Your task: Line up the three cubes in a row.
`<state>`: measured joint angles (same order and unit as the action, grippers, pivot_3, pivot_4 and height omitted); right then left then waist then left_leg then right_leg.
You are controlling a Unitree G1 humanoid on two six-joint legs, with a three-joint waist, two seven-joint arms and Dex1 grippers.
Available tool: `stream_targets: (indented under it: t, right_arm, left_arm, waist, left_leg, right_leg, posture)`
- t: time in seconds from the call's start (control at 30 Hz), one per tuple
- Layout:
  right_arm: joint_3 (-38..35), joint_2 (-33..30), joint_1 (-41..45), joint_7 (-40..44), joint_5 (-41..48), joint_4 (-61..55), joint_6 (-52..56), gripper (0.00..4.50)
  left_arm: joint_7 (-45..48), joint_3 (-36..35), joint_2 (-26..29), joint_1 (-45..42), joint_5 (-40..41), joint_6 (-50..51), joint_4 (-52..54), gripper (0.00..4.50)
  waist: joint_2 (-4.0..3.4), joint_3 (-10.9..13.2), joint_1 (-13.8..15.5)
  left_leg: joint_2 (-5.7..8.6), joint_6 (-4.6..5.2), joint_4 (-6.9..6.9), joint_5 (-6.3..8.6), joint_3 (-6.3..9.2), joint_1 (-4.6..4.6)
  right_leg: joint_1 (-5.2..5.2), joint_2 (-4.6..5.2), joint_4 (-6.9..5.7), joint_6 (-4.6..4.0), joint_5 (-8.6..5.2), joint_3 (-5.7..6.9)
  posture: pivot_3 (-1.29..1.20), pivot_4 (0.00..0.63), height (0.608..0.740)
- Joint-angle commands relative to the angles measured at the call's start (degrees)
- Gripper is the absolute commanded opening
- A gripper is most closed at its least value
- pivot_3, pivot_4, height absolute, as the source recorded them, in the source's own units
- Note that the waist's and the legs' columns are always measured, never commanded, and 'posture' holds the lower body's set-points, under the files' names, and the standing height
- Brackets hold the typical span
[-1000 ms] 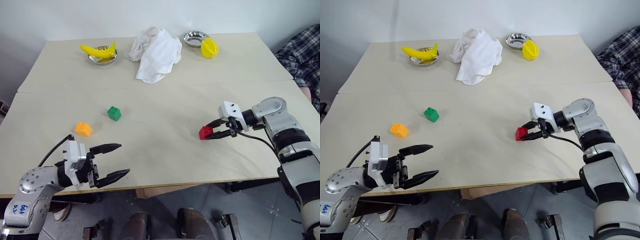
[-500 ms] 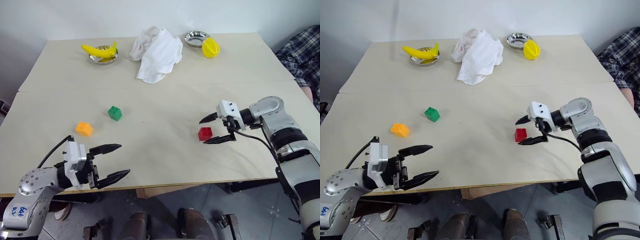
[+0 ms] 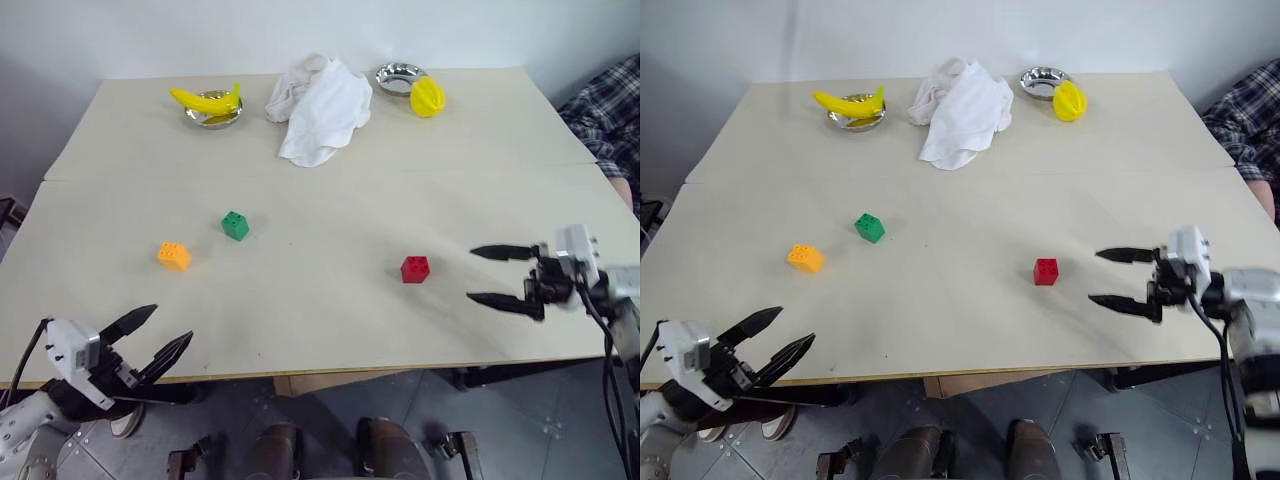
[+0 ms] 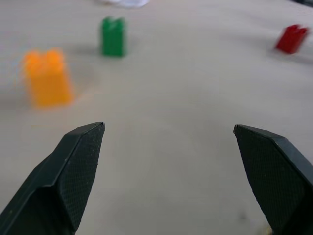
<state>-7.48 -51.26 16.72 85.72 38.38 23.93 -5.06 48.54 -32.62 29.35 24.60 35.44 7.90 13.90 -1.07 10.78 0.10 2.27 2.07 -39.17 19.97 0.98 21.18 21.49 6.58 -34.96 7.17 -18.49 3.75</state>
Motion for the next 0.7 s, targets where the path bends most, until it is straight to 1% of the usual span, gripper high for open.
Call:
stream_targets:
  t: [0.03,0.17,0.27,0.37,0.43,0.5,0.53,0.57,0.63,0.7]
  right_arm:
    - [-7.7,1.7,-7.8,-3.3,3.0,-10.4,-0.2,4.47]
    - [-11.0,4.4,-12.4,-3.4,2.0,-13.8,-2.4,4.47]
    - [-12.2,6.1,-12.4,-3.0,2.0,-14.3,-3.4,4.47]
    - [-12.8,6.9,-12.1,-2.7,2.2,-15.0,-2.8,4.47]
    - [-12.8,6.6,-11.5,-3.1,2.3,-15.8,-1.1,4.47]
    - [-12.5,5.9,-11.0,-3.3,2.4,-16.5,1.2,4.47]
    - [-12.4,5.8,-10.6,-3.2,2.1,-16.5,1.5,4.47]
    - [-11.9,5.8,-10.0,-3.0,1.4,-16.2,1.7,4.47]
    - [-11.4,6.1,-8.7,-3.2,0.6,-15.8,1.9,4.47]
    - [-10.8,6.6,-7.5,-3.5,-0.1,-15.8,2.0,4.47]
  left_arm:
    - [-0.6,-5.1,-1.2,2.9,1.2,-1.9,-2.1,4.50]
    - [-0.1,-5.7,-0.6,2.5,2.0,-1.3,-2.3,4.50]
    - [0.3,-5.1,0.5,0.8,2.4,-0.7,-1.9,4.50]
    - [-0.7,-4.0,2.1,-2.2,3.6,1.7,1.0,4.50]
    - [-1.1,-3.0,4.7,-4.9,3.4,4.1,2.5,4.50]
    - [-3.4,-1.5,8.3,-9.1,3.7,9.0,3.6,4.50]
    - [-4.1,0.1,10.6,-12.7,4.0,11.5,3.8,4.50]
    - [-6.0,3.6,13.8,-20.0,3.7,16.4,2.4,4.50]
    - [-7.3,10.3,18.6,-31.0,1.5,23.6,-0.7,4.50]
    - [-8.1,16.6,20.5,-40.7,-0.6,29.5,-5.4,4.50]
  waist:
    - [0.01,0.0,0.1]
    - [0.02,0.0,0.3]
    - [0.03,0.0,0.4]
    - [0.03,0.0,0.4]
    - [0.03,0.0,0.4]
    - [0.03,0.0,0.4]
    - [0.03,0.0,0.6]
    - [0.03,0.0,0.8]
    - [0.09,0.0,1.7]
    - [0.04,0.0,1.3]
  left_leg:
    - [0.00,-0.02,0.00,0.02,0.00,-0.01]
    - [0.03,0.01,0.00,0.01,-0.07,-0.03]
    - [0.03,0.01,0.00,0.01,-0.06,-0.08]
    - [0.03,0.00,0.00,0.01,-0.04,-0.08]
    - [0.03,0.00,0.00,0.01,-0.03,-0.08]
    - [0.03,0.00,0.00,0.01,-0.02,-0.08]
    - [0.03,-0.01,0.00,0.00,0.00,-0.09]
    - [0.03,-0.02,0.00,-0.01,0.00,-0.10]
    - [0.09,-0.03,-0.03,-0.09,0.07,-0.09]
    - [0.17,-0.04,-0.06,-0.18,0.10,-0.02]
  right_leg:
    - [0.00,0.00,0.01,0.00,0.00,0.00]
    - [-0.04,0.03,0.11,-0.01,0.00,-0.14]
    - [-0.07,0.03,0.09,-0.02,0.00,-0.19]
    - [-0.02,0.03,-0.02,-0.02,0.00,-0.19]
    - [-0.01,0.03,-0.03,-0.02,0.00,-0.19]
    - [-0.02,0.03,-0.04,-0.02,0.00,-0.19]
    - [-0.02,0.03,-0.10,-0.02,0.00,-0.18]
    - [-0.02,0.02,-0.10,-0.02,0.00,-0.17]
    - [-0.01,0.03,-0.23,-0.02,0.00,-0.15]
    - [0.04,0.02,-0.26,-0.04,0.05,-0.15]
  posture:
    - [0.00,0.150,0.740]
    - [0.00,0.150,0.740]
    - [0.00,0.150,0.740]
    - [0.00,0.150,0.740]
    - [0.00,0.150,0.740]
    - [0.00,0.150,0.740]
    - [0.00,0.150,0.740]
    - [0.00,0.150,0.740]
    - [0.00,0.150,0.740]
    - [0.00,0.150,0.740]
